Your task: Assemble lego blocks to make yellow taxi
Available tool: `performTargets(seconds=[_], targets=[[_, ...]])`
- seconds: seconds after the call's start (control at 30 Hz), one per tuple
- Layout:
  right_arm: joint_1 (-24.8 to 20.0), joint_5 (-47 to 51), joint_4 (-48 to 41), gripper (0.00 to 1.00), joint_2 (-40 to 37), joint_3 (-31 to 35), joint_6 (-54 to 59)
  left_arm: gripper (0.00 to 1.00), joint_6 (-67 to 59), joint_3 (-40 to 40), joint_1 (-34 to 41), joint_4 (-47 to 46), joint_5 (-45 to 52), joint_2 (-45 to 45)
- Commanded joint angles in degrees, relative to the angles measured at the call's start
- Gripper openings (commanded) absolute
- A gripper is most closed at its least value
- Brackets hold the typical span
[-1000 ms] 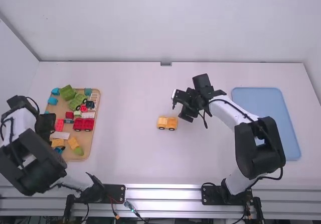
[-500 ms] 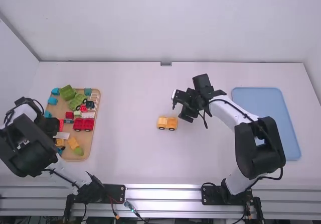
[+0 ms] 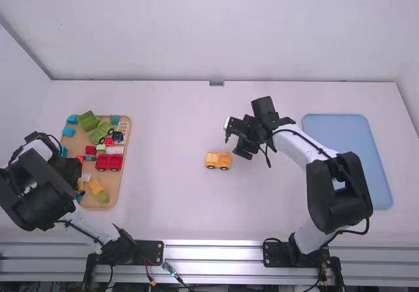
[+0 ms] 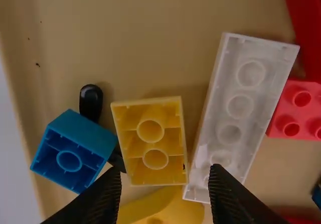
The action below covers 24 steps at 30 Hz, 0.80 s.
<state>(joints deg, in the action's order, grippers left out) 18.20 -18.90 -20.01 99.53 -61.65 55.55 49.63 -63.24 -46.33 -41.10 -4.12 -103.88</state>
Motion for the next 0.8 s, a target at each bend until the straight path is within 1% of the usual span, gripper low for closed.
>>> performTargets(seconds=[0.0, 0.2, 0.33, 0.37, 0.5, 0.77], targets=[[-0.3, -0.2, -0.2, 0.99, -0.6, -0.6, -0.2, 0.47, 0.0, 0.4, -0.1, -0.5, 0.2, 0.1], [-0.3, -0.1, -0.2, 0.99, -0.6, -0.6, -0.2, 0.47, -0.1, 0.8, -0.1, -0.4, 0.0, 0.1], [-0.3, -0.1, -0.6, 0.99, -0.6, -0.6, -0.2, 0.46, 0.3, 0.9, -0.1, -0.3, -2.4, 0.1], [-0.3, -0.1, -0.8, 0.99, -0.6, -0.6, -0.1, 0.41, 0.2, 0.9, -0.1, -0.5, -2.6, 0.1], [-0.3, -0.2, -0.9, 0.99, -0.6, -0.6, 0.0, 0.36, 0.2, 0.9, -0.1, -0.4, -2.6, 0.1], [-0.3, -0.2, -1.0, 0.99, -0.6, -0.6, 0.0, 0.37, 0.0, 1.0, -0.1, -0.6, -2.6, 0.1]])
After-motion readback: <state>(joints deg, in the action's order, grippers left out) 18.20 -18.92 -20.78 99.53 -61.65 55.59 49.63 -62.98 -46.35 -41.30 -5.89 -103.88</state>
